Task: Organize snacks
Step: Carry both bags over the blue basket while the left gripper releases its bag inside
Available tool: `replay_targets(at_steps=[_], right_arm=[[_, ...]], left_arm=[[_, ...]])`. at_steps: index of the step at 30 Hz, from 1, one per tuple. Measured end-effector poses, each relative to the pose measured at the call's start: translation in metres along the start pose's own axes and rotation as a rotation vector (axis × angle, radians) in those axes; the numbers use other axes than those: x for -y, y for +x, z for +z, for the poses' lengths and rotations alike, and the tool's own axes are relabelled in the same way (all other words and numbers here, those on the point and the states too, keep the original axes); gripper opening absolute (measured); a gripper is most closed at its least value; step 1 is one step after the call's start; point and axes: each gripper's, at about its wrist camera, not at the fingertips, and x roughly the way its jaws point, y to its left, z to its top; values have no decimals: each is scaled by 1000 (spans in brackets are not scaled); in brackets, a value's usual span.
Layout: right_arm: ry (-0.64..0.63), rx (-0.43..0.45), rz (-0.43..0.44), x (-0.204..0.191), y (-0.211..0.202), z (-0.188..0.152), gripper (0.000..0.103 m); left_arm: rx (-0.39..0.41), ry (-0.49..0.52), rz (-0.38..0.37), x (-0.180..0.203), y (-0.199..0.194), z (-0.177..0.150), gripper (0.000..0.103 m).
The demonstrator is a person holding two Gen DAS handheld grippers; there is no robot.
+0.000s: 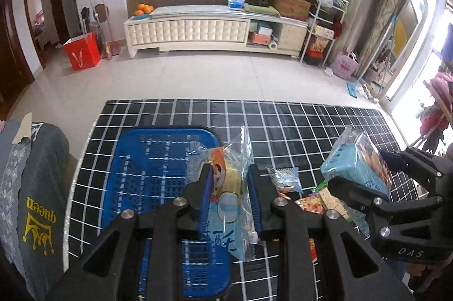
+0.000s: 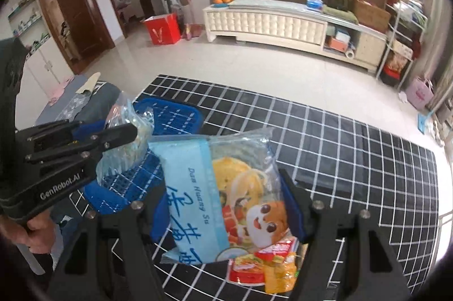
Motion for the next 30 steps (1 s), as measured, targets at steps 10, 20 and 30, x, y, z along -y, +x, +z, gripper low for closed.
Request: replay_targets(at_steps=[10,20,30], right_arm=[[-68,-25,44,-57,36,23,72],[-93,-70,42,-76,71,33,72],[-78,-111,36,-76,95,33,72]], left_arm=[[13,-18,35,-50,-11,4,22],[-35,-73,34,-87,20,10,23],[-93,-97,16,-107,58,11,23]])
